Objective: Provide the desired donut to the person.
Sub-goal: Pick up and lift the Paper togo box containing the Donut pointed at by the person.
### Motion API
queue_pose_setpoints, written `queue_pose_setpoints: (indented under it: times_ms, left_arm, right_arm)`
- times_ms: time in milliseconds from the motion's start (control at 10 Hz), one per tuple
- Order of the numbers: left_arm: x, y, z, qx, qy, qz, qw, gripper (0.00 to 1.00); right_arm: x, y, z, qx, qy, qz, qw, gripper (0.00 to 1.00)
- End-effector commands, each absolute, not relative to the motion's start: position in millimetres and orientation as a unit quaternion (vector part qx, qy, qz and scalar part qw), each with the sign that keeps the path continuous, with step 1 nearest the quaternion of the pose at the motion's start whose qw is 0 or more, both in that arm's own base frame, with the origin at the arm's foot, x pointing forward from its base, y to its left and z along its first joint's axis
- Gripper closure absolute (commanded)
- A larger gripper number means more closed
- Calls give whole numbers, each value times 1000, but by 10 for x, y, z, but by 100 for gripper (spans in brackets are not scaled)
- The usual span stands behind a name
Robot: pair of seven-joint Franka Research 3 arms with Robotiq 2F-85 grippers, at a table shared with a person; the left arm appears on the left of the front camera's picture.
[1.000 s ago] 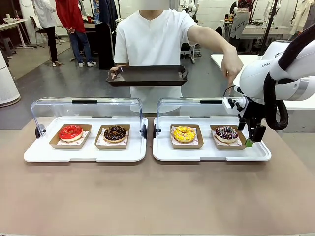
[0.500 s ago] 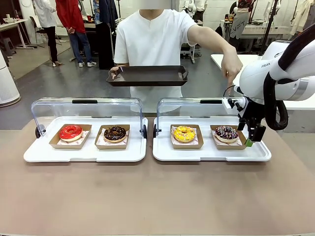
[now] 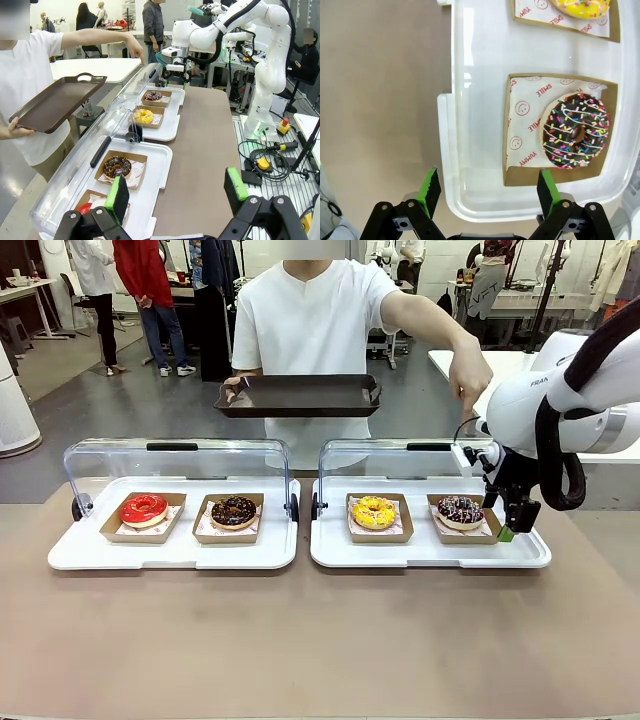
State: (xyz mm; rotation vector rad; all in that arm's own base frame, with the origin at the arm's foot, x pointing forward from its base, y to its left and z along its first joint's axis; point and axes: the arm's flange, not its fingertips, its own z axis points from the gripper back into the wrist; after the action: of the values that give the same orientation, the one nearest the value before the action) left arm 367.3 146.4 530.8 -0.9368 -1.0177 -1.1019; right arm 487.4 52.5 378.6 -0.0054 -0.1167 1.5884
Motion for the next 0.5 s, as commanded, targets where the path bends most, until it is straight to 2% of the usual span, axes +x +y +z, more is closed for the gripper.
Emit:
queue_pose_setpoints:
  times_ms: [0,400]
  left_arm:
    - [3663,1466,5314,-412,-448,-482,630,0]
    - [3663,1466,5314,-412,-448,-482,630,0]
  right_arm:
    - [4794,461,3624,-22,-49,719,693,0]
    - [4831,385,3480,-26,-64,716,694,0]
